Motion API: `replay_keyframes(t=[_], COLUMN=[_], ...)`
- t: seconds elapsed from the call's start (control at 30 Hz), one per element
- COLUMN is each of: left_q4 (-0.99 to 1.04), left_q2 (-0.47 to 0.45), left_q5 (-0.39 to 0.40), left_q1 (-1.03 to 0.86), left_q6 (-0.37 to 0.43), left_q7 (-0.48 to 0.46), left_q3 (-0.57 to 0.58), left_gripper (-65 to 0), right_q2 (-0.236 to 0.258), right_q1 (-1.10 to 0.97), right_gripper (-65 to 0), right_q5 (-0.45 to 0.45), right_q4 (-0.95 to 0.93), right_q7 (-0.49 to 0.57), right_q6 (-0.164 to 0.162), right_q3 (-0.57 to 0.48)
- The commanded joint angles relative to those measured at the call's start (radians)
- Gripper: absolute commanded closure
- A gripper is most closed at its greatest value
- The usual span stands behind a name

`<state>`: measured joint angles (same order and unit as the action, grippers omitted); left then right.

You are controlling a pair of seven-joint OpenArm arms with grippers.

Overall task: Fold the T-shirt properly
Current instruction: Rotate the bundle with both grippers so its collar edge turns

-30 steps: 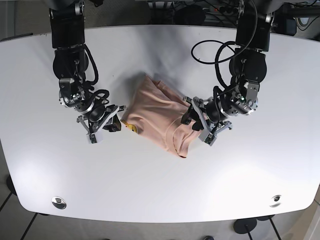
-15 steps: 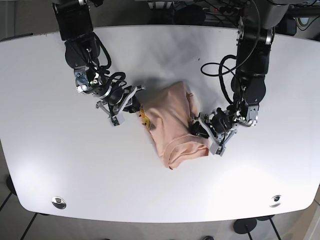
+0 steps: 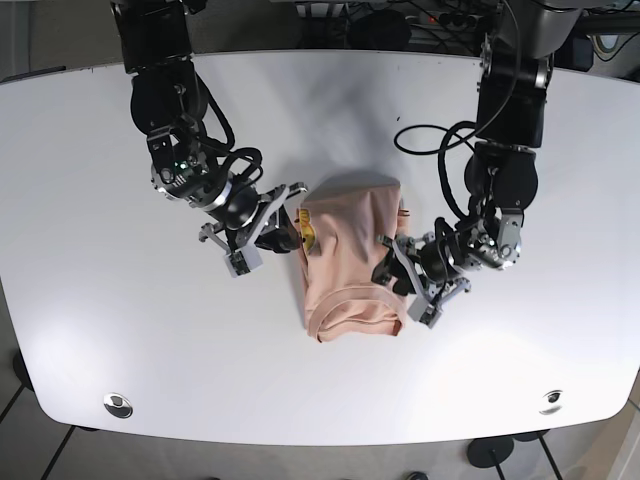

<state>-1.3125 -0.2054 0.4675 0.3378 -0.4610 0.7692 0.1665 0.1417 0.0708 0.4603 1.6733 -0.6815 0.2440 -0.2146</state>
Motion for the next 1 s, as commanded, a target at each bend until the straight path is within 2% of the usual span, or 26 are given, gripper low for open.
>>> replay_keyframes(t=[0.03,0.13,0.3,0.37,0.47,0.63,0.77,0.83,0.93,1.0], left_q4=[-0.086,-0.121,-0.023,0.092,0.110,0.015,-0.166,-0.253,-0.344,-0.352], left_q2=[0.024,0.039,0.037,0.013,-0.009,-0.038,-0.042,-0.036,-0.030,-0.036], left_q5=[0.015,0.014,0.014,0.014,0.015,0.018,0.018,0.018,0.017,0.017], left_q1=[-0.012,-0.079,-0.108,-0.105,-0.111,-0.121,-0.181,-0.207,-0.247,-0.276], left_q6=[-0.002,-0.002,-0.002,-0.002,-0.008,-0.008,-0.008,-0.008,-0.008,-0.008], left_q7=[0.000,0.005,-0.014,-0.081,-0.090,-0.089,-0.081,-0.060,-0.052,-0.052], left_q3=[-0.006,-0.006,-0.006,-0.006,-0.005,-0.006,-0.069,-0.132,-0.181,-0.221], left_gripper=[-23.9,-23.9,-23.9,-23.9,-23.9,-23.9,-23.9,-23.9,-23.9,-23.9], right_q2=[-0.015,-0.053,-0.053,-0.011,0.023,0.071,0.071,0.051,-0.030,-0.083], right_q1=[0.028,0.039,0.065,0.065,0.062,0.056,0.014,0.014,0.044,0.067], right_gripper=[-6.7,-6.7,-6.5,-6.5,-6.5,-6.5,-6.5,-6.5,-6.5,-6.5], right_q5=[0.015,0.010,0.010,0.013,0.012,0.022,0.022,0.022,0.016,0.013], right_q4=[-0.025,-0.100,-0.235,-0.276,-0.282,-0.253,-0.075,-0.017,0.000,-0.025], right_q7=[0.023,0.027,0.052,0.102,0.110,0.107,0.099,0.052,-0.007,-0.008], right_q6=[0.013,0.016,0.016,0.016,0.016,0.015,0.005,0.005,0.007,0.008], right_q3=[-0.003,-0.026,-0.041,-0.035,-0.032,-0.030,-0.030,-0.032,-0.033,-0.038])
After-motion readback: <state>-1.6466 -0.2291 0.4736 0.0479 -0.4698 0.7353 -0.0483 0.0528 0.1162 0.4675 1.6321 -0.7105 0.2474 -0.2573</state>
